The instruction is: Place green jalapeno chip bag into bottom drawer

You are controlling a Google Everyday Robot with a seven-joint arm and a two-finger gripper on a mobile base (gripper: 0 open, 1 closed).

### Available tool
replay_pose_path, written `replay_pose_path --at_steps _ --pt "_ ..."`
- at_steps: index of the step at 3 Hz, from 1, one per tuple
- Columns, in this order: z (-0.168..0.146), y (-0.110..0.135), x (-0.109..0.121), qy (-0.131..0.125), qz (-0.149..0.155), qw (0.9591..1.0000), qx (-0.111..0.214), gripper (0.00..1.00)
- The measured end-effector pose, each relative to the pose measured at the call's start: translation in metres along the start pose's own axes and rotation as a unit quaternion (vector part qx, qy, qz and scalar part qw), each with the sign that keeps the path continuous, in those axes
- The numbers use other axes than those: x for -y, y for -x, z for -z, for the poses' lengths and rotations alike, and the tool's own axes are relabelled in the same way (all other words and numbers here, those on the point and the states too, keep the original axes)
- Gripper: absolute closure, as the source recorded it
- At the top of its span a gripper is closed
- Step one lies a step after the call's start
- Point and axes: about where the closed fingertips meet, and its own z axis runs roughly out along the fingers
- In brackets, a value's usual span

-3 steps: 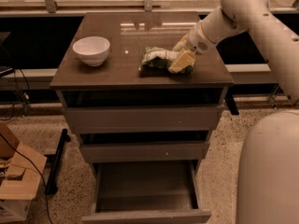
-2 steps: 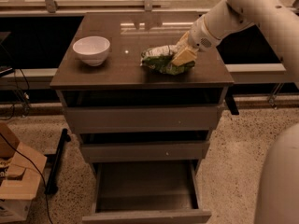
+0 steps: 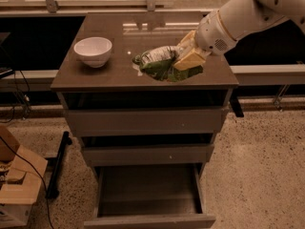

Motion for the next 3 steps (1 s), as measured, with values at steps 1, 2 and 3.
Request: replay_pose_path --at_steps 1,2,3 --pt "0.002 -0.012 -0.057 0.04 -0.03 0.9987 0.005 1.0" --pt "-0.034 -0.032 -0.101 0.064 -0.091 0.9938 0.011 1.0" --pt "-0.099 -0.074 -0.118 0.084 -0.14 0.9863 0.018 1.0"
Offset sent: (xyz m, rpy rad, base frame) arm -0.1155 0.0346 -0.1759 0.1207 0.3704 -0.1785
